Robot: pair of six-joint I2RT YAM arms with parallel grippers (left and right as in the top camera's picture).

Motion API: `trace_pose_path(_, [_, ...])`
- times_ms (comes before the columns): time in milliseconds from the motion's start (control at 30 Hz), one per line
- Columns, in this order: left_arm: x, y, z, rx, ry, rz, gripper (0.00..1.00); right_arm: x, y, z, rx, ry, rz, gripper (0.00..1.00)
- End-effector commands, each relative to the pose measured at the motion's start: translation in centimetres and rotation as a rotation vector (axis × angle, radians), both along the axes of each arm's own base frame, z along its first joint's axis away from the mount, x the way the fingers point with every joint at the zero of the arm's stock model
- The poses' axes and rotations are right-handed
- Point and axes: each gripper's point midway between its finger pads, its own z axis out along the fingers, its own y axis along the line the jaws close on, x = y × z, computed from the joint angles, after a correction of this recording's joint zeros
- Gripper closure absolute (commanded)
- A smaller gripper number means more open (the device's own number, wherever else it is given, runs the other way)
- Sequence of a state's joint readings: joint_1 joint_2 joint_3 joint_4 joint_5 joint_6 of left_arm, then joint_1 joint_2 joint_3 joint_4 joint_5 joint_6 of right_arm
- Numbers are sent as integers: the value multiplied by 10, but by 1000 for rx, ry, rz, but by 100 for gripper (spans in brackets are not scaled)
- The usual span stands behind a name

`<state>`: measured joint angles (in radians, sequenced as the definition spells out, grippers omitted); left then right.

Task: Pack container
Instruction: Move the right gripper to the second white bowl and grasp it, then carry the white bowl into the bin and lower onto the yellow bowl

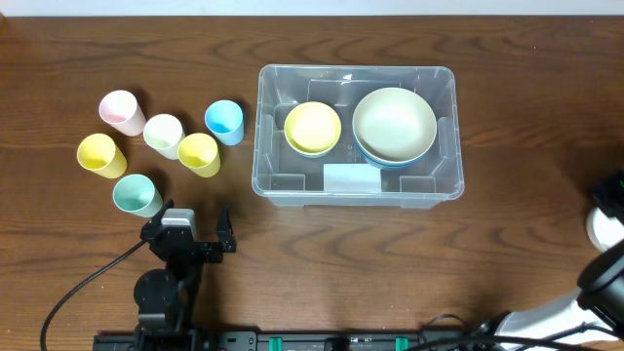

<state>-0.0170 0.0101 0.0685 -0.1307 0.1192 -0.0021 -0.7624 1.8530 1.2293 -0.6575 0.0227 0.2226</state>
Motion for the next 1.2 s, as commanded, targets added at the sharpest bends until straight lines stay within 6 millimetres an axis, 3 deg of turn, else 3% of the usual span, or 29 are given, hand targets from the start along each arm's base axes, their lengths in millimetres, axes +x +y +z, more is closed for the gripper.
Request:
trace_pose_path(0, [0, 1, -15, 11, 32, 6, 2, 71, 31, 32, -5, -131, 175, 99])
trace_pose_path(67, [0, 1, -15, 11, 32, 6, 2, 99, 43, 58, -39, -170, 242, 99])
trace_pose_path(200, [0, 1, -15, 11, 32, 6, 2, 153, 76, 130, -107, -272, 363, 99])
trace_pose_path(300, [0, 1, -15, 11, 32, 6, 2, 178, 111, 181, -138, -341, 462, 99])
trace_pose_path(433, [0, 1, -15, 11, 32, 6, 2, 203, 188, 240, -149, -444, 682, 99])
trace_pose_path(500, [0, 1, -15, 11, 32, 6, 2, 211, 236, 263, -148, -497, 803, 99])
trace_pose_path(600, [0, 1, -15, 11, 32, 6, 2, 215, 308, 283, -149, -560, 974, 99])
trace_pose_path(767, [0, 1, -15, 11, 32, 6, 2, 201, 439, 294, -149, -647, 1287, 99])
trace_pose_path(900, [0, 1, -15, 11, 32, 6, 2, 181, 515, 289, -179, -658, 1427, 99])
trace_pose_path(1067, [0, 1, -15, 11, 32, 6, 2, 159, 576, 254, -196, -589, 1568, 99])
trace_pose_path(1167, [0, 1, -15, 11, 32, 6, 2, 150, 596, 223, -172, -512, 1620, 99])
